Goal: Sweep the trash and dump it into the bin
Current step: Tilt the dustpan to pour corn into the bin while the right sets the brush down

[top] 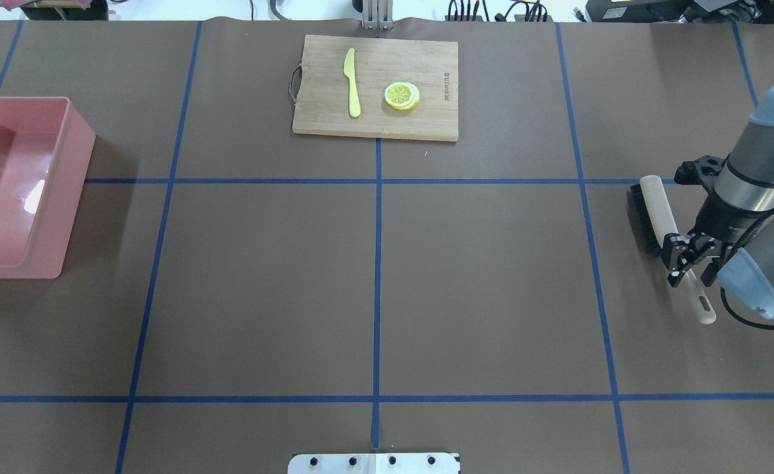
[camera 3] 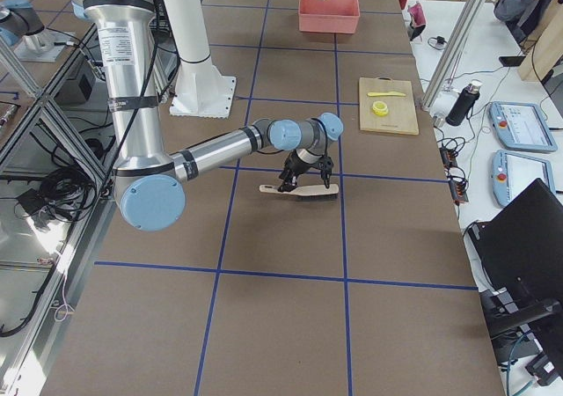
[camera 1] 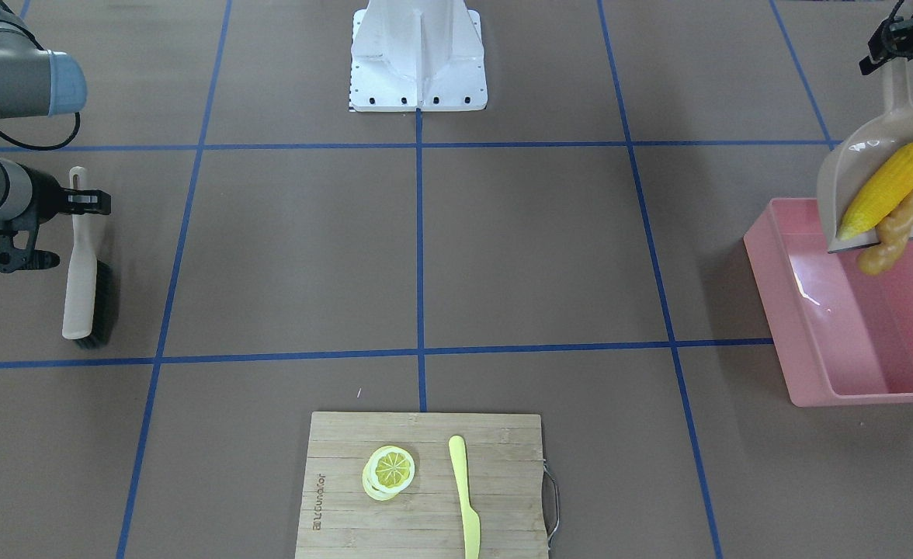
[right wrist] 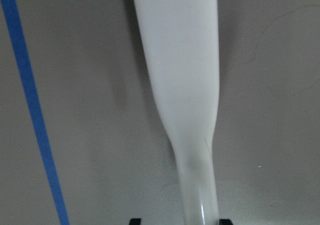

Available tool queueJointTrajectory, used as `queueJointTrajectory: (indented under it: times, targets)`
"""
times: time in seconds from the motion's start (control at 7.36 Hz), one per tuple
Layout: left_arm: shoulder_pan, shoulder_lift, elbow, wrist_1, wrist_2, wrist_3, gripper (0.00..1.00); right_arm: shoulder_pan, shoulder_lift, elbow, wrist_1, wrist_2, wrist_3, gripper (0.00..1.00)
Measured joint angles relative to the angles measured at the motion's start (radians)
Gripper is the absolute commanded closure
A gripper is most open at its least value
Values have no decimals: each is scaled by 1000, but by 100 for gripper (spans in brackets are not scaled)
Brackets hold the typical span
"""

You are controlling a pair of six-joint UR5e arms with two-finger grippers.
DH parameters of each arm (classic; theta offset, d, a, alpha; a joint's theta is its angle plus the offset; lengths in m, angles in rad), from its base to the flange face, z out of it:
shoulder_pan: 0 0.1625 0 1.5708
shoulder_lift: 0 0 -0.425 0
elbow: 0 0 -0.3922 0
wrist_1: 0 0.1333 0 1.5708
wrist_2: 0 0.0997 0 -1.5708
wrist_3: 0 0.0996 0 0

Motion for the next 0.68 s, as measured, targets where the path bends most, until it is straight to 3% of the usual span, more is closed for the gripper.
queueJointTrajectory:
  times: [0.68]
  targets:
    - [-9,-139,24,315,-9,184,100,71,6,9,-5,-7,-13,0]
